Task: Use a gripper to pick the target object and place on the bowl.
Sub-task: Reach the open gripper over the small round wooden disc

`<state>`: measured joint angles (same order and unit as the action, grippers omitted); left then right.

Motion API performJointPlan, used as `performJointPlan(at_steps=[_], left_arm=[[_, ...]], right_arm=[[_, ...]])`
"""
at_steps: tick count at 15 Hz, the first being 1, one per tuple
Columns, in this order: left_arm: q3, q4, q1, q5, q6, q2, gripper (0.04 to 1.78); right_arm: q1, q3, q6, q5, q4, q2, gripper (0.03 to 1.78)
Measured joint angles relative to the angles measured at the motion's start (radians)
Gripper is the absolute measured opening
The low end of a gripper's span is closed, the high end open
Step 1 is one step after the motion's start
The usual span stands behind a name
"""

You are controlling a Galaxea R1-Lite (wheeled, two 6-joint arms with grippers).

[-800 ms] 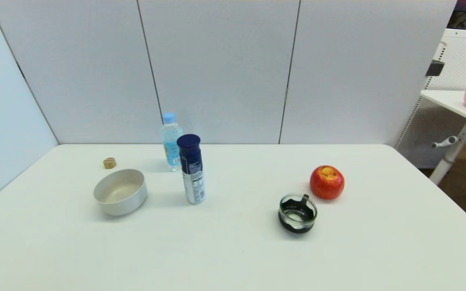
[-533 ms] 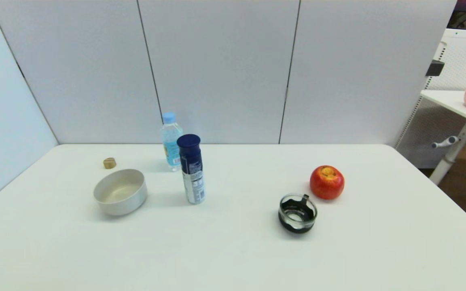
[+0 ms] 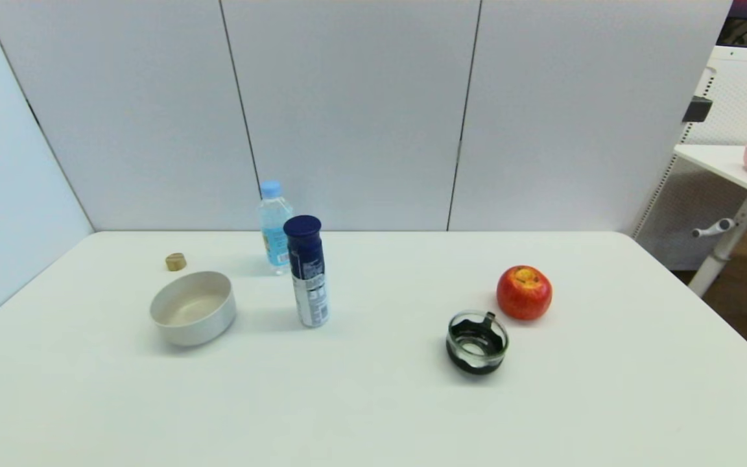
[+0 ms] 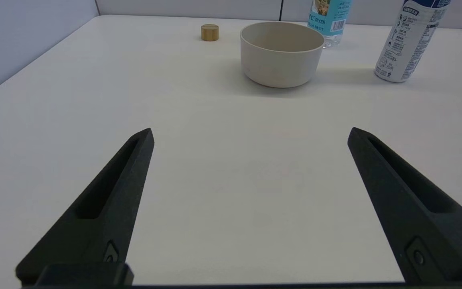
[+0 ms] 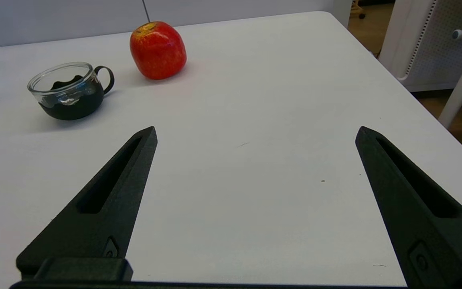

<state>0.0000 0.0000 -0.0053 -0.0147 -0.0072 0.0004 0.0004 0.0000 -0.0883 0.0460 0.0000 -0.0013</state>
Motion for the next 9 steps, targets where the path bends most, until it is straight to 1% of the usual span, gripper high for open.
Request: performJointPlan(at_steps=[6, 9], left_arm=[[-0.001, 0.004, 0.001, 0.006, 0.015, 0.002, 1.71], [-0.033, 0.002, 0.000, 0.007, 0.049, 0.053, 1.71]], right_arm=[[0.000, 0.000, -0.001, 0.000, 0.000, 0.000, 1.71], [0.000, 0.000, 0.000, 0.000, 0.000, 0.000, 1.71]])
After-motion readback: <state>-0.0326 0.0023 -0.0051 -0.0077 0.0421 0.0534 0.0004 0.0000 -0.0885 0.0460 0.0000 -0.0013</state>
